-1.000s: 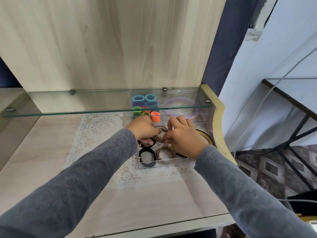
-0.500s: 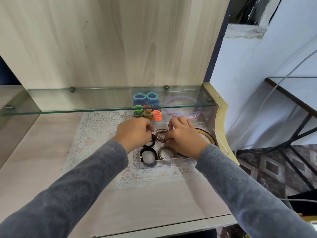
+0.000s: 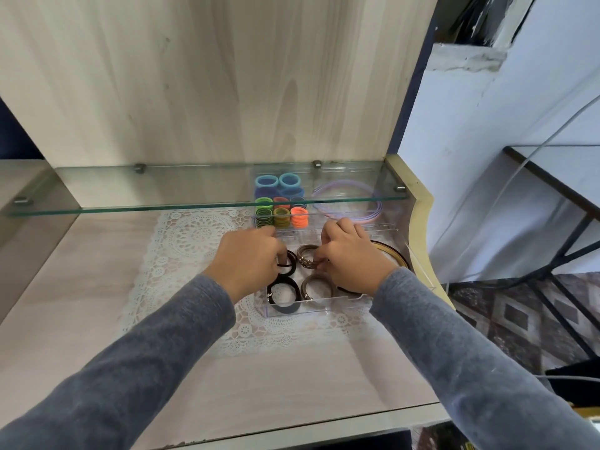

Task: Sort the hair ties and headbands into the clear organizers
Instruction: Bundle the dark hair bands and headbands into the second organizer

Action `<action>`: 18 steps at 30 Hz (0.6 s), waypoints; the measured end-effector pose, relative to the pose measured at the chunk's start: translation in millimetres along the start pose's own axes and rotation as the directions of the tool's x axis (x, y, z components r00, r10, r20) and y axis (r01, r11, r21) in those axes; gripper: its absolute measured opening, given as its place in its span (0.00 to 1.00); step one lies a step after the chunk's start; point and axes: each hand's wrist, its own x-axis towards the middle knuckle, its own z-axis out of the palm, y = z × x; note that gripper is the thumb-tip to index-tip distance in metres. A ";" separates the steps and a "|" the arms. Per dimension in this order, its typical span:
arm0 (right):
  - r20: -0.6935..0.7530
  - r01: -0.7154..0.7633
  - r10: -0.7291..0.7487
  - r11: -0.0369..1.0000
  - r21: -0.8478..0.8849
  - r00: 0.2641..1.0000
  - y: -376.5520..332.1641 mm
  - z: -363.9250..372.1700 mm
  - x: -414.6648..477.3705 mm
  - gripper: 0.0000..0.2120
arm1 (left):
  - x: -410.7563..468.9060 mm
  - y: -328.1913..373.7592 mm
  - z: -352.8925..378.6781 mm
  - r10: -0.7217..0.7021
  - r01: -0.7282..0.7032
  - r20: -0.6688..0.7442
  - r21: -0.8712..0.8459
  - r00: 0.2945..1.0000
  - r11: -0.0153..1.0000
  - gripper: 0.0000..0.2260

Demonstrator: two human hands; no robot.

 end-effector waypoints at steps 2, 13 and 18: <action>0.016 -0.003 0.003 1.000 -0.002 1.000 -0.7 -1.0 -0.1 0.13 | -1.7 -1.5 0.8 -0.002 0.002 -0.013 -0.013 1.000 1.000 0.15; 0.052 -0.005 0.006 1.000 -0.002 0.999 -2.6 -4.0 2.2 0.13 | -8.7 -5.5 -0.3 -0.018 0.018 -0.007 -0.032 1.000 0.999 0.15; 0.055 -0.002 0.002 1.000 -0.002 0.999 -4.6 -5.3 3.1 0.13 | -11.2 -4.7 -2.6 -0.020 0.020 -0.002 -0.035 1.000 0.999 0.16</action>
